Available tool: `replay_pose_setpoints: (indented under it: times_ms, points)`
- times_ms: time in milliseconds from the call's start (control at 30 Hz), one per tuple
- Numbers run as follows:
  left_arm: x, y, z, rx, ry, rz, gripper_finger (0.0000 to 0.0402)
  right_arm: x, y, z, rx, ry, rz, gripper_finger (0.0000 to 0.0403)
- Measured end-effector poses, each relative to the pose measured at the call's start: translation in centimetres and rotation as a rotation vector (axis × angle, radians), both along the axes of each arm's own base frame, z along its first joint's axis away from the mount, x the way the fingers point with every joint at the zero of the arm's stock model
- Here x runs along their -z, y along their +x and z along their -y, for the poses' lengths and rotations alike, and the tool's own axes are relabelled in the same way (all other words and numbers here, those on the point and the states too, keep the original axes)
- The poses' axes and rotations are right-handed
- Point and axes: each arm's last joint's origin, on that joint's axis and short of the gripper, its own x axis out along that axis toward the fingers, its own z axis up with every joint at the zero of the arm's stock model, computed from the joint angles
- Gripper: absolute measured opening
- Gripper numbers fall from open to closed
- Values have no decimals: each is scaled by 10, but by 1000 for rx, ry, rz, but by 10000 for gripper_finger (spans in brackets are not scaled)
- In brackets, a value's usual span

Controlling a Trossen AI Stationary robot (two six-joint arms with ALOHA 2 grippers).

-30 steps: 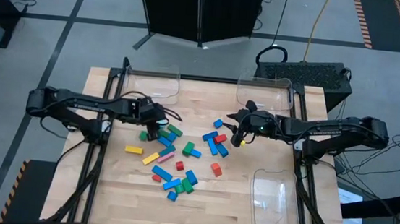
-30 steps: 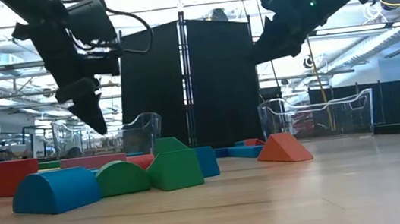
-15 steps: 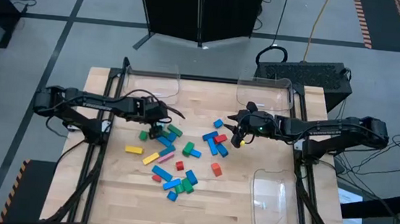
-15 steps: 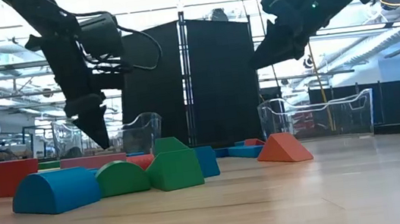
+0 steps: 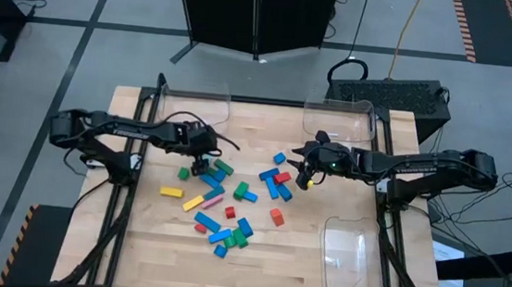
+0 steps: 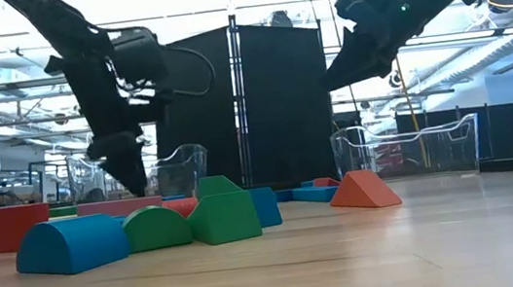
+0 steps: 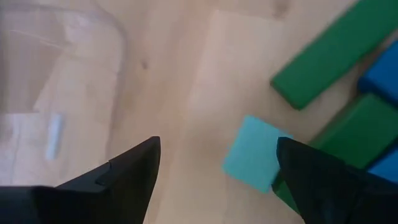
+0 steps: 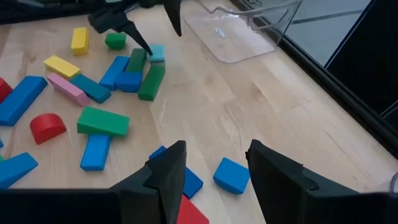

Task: Sort blocks by size
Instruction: Put the light blue half-circle block into the top left transparent bin

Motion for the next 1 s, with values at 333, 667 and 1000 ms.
replay_pose_setpoints:
  times_ms: [333,667,1000]
  points:
    - [16,5,1,15,-15,-60,306,1,-1,0,-1,-2,-11,167]
    - [17,5,0,8,-20,-62,305,1,-1,0,-1,-2,-11,167]
    - [17,3,-11,29,-75,-28,305,1,-1,0,-3,-4,-17,167]
